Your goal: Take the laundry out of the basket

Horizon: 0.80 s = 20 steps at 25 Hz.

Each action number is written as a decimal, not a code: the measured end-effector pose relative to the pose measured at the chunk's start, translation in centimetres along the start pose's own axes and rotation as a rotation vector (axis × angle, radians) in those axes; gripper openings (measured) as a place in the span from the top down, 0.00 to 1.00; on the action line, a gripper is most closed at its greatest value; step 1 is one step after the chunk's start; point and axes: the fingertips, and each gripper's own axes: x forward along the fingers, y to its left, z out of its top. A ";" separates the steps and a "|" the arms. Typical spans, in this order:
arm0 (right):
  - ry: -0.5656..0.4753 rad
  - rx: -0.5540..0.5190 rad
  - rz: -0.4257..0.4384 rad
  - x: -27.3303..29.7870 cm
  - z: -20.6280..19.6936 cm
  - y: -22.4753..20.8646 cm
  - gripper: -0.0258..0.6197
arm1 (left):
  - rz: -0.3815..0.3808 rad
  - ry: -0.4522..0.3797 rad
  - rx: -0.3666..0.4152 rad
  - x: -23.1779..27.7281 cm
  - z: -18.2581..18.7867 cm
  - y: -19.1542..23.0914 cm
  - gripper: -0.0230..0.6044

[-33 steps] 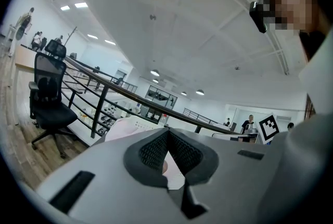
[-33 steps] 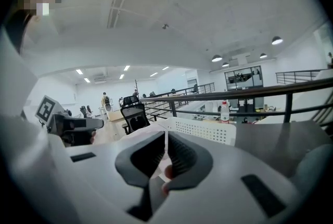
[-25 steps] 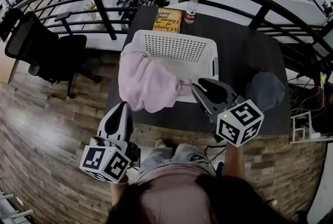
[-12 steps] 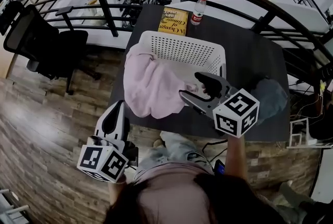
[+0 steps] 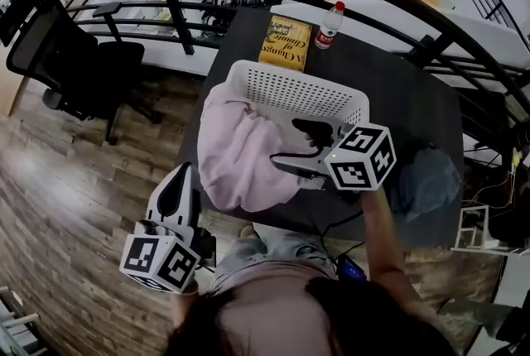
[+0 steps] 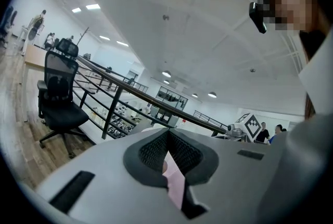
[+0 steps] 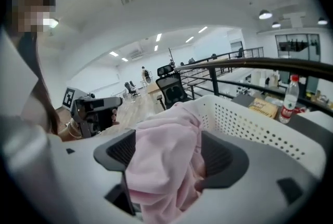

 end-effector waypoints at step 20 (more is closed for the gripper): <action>0.313 0.347 0.504 9.6 -5.8 -2.2 0.28 | 0.148 0.061 -0.059 4.1 -1.5 3.9 0.97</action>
